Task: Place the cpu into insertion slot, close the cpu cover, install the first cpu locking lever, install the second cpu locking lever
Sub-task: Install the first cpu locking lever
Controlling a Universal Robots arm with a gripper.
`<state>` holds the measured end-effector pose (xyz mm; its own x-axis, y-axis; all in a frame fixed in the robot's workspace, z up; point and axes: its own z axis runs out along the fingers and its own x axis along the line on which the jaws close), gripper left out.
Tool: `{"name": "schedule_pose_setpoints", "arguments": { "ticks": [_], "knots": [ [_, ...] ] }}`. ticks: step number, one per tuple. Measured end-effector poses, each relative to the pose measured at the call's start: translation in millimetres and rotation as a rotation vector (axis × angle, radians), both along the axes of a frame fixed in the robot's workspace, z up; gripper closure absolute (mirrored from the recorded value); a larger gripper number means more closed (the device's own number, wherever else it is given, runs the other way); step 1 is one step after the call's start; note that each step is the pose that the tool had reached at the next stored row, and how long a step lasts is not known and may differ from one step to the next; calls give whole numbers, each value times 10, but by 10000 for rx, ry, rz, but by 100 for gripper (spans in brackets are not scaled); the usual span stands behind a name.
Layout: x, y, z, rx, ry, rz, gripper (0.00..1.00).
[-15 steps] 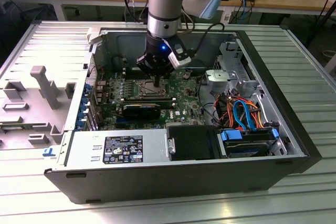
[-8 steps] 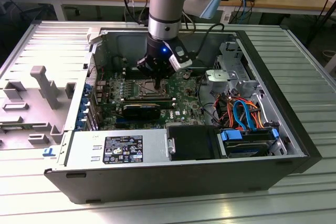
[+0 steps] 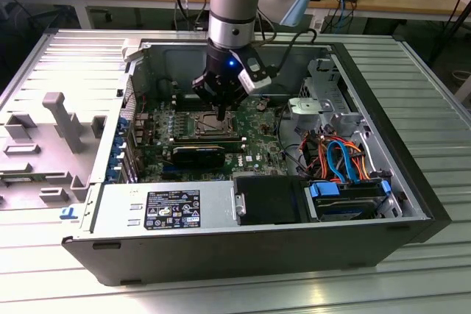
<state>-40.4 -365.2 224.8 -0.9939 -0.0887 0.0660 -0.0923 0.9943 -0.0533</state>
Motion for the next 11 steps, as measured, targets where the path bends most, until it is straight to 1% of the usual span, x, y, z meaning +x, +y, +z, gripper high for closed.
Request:
{"name": "schedule_pose_setpoints", "arguments": {
  "ticks": [2, 5, 11],
  "knots": [
    [0, 0, 30, 0, 0, 0, 89],
    [0, -1, 48, 5, 0, 0, 89],
    [0, -1, 56, 5, 0, 0, 89]
  ]
}}
